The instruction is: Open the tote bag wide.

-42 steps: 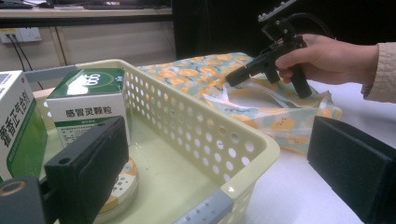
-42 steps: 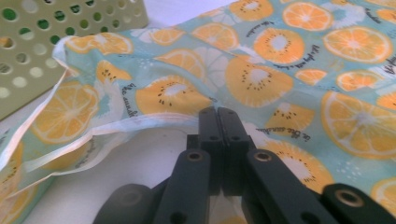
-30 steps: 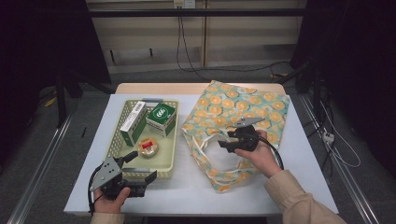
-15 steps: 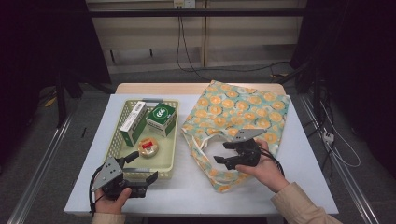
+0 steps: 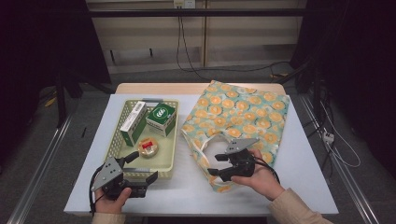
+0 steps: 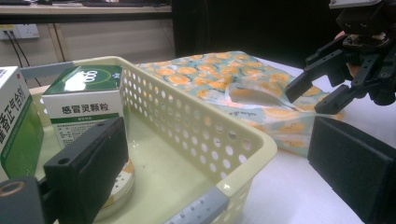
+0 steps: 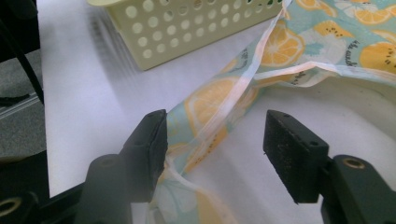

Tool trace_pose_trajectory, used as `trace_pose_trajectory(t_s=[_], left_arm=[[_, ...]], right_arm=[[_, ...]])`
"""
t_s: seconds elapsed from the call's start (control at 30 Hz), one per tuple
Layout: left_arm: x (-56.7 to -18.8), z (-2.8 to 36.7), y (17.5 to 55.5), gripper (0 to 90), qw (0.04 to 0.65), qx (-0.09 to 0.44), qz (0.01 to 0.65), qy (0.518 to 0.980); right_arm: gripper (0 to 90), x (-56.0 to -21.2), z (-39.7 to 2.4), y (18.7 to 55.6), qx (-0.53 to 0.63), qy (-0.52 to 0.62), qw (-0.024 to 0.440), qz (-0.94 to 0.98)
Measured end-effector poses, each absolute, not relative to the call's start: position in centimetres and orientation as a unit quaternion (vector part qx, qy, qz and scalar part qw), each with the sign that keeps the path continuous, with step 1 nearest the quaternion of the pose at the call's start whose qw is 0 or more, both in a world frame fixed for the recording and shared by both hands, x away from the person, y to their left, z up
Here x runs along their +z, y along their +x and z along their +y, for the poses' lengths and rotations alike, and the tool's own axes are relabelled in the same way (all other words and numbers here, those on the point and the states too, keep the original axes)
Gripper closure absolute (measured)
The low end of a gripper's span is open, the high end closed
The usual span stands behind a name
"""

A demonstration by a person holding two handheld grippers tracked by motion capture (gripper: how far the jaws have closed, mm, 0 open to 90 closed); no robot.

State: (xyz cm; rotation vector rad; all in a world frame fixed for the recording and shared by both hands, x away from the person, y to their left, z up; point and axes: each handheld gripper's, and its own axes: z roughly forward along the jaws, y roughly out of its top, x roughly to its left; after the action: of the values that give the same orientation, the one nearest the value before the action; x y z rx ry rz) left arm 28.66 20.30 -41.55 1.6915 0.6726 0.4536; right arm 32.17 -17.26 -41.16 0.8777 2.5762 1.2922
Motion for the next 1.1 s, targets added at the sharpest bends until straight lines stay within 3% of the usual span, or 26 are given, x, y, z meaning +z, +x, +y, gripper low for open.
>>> trace_pose_trajectory(t_s=[0.3, 0.63, 0.73, 0.77, 0.8, 0.9, 0.97, 1.1], left_arm=[[-41.5, 20.3, 28.6, 4.8, 0.593, 0.194, 0.291, 0.726], [-41.5, 20.3, 28.6, 4.8, 0.593, 0.196, 0.288, 0.726], [-41.5, 20.3, 28.6, 4.8, 0.592, 0.195, 0.288, 0.727], [-41.5, 20.3, 28.6, 4.8, 0.592, 0.196, 0.287, 0.727], [-41.5, 20.3, 28.6, 4.8, 0.593, 0.195, 0.288, 0.726], [-41.5, 20.4, 28.7, 4.8, 0.592, 0.197, 0.287, 0.726], [-41.5, 20.5, 28.7, 4.8, 0.593, 0.197, 0.289, 0.725], [-41.5, 20.5, 28.7, 4.8, 0.593, 0.196, 0.290, 0.725]], right_arm=[[46.5, -41.0, -16.7, 31.4, 0.438, 0.282, 0.056, 0.852], [34.6, -40.7, -16.0, 31.1, 0.424, 0.274, 0.063, 0.861], [43.0, -41.6, -16.0, 31.5, 0.415, 0.283, 0.061, 0.863], [53.1, -42.2, -16.1, 31.8, 0.404, 0.285, 0.057, 0.867], [53.1, -42.2, -16.1, 31.8, 0.404, 0.285, 0.057, 0.867], [78.5, -42.4, -16.7, 32.3, 0.406, 0.286, 0.058, 0.866], [88.6, -42.1, -17.4, 32.9, 0.419, 0.294, 0.056, 0.857], [90.0, -41.1, -19.0, 34.2, 0.434, 0.312, 0.070, 0.842]])
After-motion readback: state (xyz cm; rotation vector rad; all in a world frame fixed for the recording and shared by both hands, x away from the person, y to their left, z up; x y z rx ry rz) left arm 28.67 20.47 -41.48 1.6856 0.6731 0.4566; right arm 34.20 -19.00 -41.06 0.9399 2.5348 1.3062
